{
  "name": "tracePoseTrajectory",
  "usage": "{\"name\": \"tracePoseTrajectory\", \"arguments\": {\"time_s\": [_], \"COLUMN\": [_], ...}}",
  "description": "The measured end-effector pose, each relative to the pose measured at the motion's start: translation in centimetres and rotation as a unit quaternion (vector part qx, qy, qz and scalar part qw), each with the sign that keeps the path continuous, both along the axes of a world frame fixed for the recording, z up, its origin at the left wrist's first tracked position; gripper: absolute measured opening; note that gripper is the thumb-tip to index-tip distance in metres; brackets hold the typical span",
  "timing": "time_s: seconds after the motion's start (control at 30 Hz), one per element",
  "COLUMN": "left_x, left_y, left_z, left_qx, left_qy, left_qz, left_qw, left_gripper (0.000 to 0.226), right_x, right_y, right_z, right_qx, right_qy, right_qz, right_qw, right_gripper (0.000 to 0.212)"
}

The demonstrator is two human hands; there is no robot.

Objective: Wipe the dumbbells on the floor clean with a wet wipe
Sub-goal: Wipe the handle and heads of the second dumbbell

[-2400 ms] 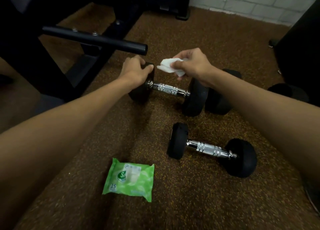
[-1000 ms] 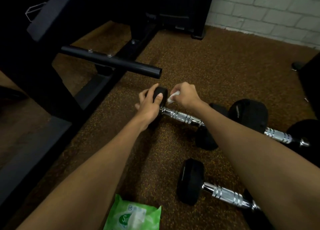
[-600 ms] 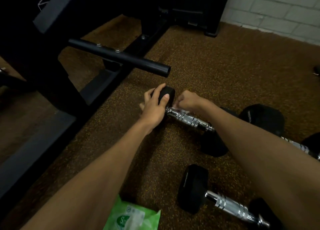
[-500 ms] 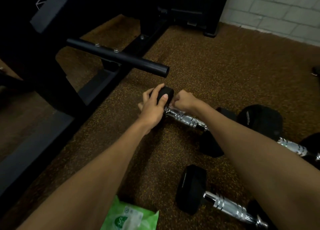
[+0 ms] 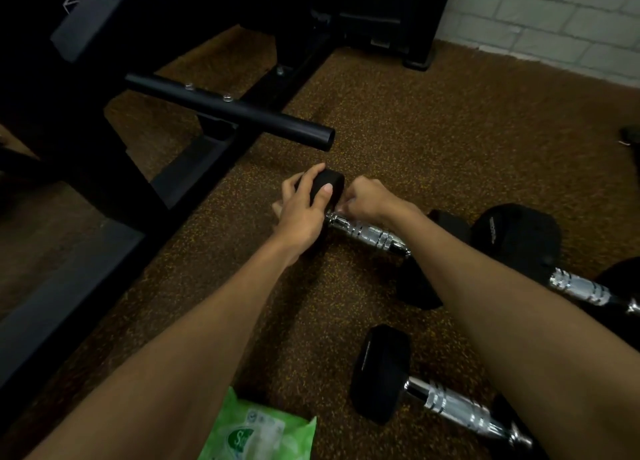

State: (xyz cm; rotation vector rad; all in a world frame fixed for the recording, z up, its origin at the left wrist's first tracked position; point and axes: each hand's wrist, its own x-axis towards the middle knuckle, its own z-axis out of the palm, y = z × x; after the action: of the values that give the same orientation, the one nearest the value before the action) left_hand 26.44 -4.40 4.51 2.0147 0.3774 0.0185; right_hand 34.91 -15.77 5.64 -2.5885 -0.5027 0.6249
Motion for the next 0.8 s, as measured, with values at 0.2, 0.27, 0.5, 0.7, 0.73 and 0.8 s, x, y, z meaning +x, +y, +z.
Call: {"name": "tracePoseTrajectory", "arguments": {"time_s": [0.2, 0.27, 0.5, 0.7, 0.73, 0.8], "left_x": [-0.2, -0.2, 0.0, -0.1, -0.2, -0.2], "left_y": [0.0, 0.0, 0.0, 0.0, 0.1, 0.1], "left_z": [0.0, -0.1, 0.0, 0.1, 0.0, -0.1], "left_qx": [0.006, 0.007, -0.001, -0.008, -0.009, -0.010], "left_qy": [-0.001, -0.005, -0.002, -0.005, -0.008, -0.010], "left_qz": [0.005, 0.004, 0.008, 0.007, 0.007, 0.005], "left_qw": [1.000, 1.000, 1.000, 1.000, 1.000, 1.000], "left_gripper": [0.041, 0.041, 0.041, 0.041, 0.041, 0.041], "right_x": [-1.0, -0.9, 0.0, -1.2, -1.4, -1.7], "right_y": [-1.3, -2.4, -2.1, -1.8, -2.4, -3.5], "right_z": [0.1, 0.8, 1.0, -0.9, -0.8, -0.5], "right_qx": [-0.001, -0.006, -0.013, 0.047, 0.066, 0.084], "right_qy": [0.002, 0.023, 0.011, -0.046, -0.043, -0.020], "right_qz": [0.052, 0.067, 0.062, 0.052, 0.052, 0.065], "right_qw": [0.999, 0.997, 0.998, 0.996, 0.996, 0.994], "right_gripper": [0.025, 0.036, 0.035, 0.016, 0.015, 0.017]}}
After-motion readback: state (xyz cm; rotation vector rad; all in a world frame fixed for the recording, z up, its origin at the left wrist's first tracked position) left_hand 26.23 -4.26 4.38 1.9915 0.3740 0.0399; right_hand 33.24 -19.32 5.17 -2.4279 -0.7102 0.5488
